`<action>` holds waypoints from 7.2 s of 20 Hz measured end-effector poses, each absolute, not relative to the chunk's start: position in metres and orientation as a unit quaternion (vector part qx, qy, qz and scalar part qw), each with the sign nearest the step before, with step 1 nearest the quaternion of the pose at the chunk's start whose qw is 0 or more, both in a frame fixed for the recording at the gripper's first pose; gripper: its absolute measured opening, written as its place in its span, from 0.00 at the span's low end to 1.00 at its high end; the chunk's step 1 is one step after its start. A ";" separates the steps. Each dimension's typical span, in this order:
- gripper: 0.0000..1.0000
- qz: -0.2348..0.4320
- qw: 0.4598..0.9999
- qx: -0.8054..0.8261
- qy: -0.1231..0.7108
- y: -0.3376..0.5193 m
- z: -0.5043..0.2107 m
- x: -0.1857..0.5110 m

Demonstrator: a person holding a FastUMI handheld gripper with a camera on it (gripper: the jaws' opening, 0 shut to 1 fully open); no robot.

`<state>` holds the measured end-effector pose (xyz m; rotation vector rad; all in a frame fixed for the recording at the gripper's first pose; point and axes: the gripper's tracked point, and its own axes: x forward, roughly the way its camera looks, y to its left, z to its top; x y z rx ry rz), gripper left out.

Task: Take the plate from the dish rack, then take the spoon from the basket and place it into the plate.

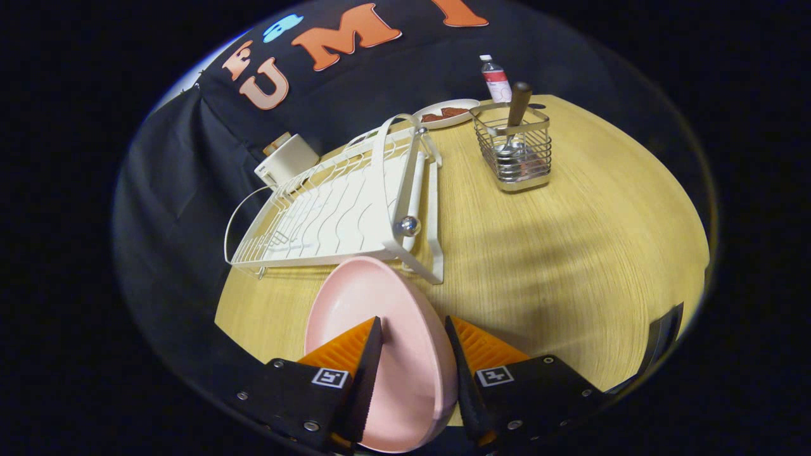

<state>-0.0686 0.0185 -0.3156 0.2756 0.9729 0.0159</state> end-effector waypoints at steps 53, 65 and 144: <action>0.09 -0.112 0.986 -0.003 0.123 -0.087 -0.172 0.102; 0.09 -0.071 0.995 -0.029 0.067 -0.062 -0.093 0.072; 0.75 0.045 0.996 0.024 0.068 0.019 -0.119 -0.058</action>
